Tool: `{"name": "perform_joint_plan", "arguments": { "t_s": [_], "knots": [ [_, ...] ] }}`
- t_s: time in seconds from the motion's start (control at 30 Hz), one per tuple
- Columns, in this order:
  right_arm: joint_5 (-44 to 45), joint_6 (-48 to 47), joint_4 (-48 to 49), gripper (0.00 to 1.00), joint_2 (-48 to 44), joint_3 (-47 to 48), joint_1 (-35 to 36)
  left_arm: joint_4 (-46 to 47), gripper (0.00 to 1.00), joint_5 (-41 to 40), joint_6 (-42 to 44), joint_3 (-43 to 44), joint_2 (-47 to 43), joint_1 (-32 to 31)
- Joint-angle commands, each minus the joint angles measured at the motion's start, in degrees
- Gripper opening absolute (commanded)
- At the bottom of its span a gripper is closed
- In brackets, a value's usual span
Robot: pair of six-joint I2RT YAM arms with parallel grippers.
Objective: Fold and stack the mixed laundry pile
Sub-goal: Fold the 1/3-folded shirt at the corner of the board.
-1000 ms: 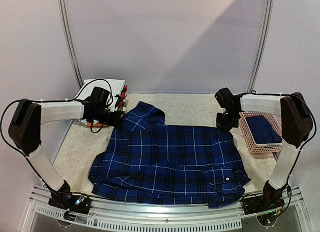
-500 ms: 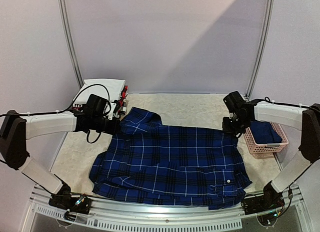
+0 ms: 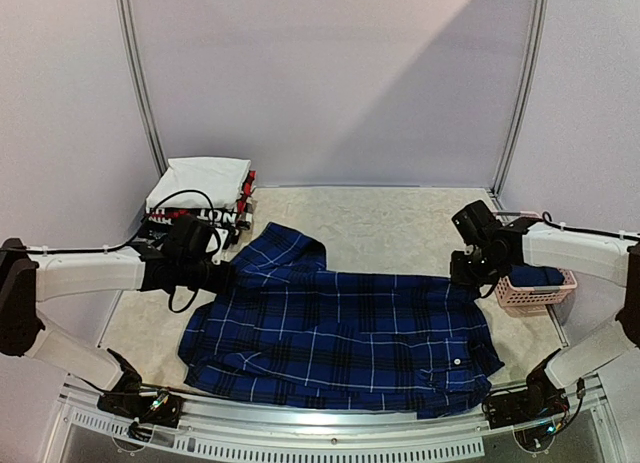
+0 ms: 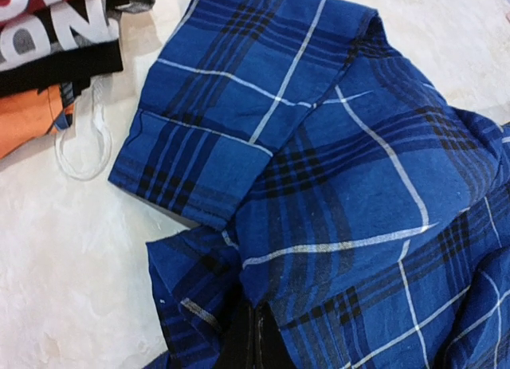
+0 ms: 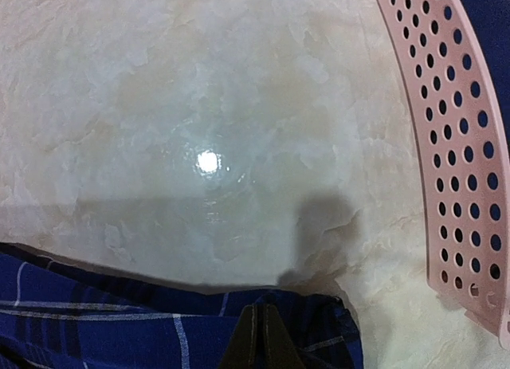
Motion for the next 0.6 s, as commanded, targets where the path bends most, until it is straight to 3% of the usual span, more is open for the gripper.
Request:
{"name": "perform_joint_plan", "arguments": {
  "t_s": [0.0,0.23,0.57],
  "knots": [
    [4.99,2.00,-1.17,0.04,-2.02,-1.96,0.26,2.14,0.00,-3.51,-2.81,-3.09,-2.08,-1.39],
    [4.65,3.57,-0.06,0.04,-3.36,-5.26,0.30,3.08,0.00,-3.87,-5.16,-6.75,-4.11,-3.75],
    [3.00,4.29,-1.30,0.06,-6.77,-6.80,1.54,-3.06,0.00,-8.99,-9.33,-9.44,-14.74,-9.15]
  ]
}}
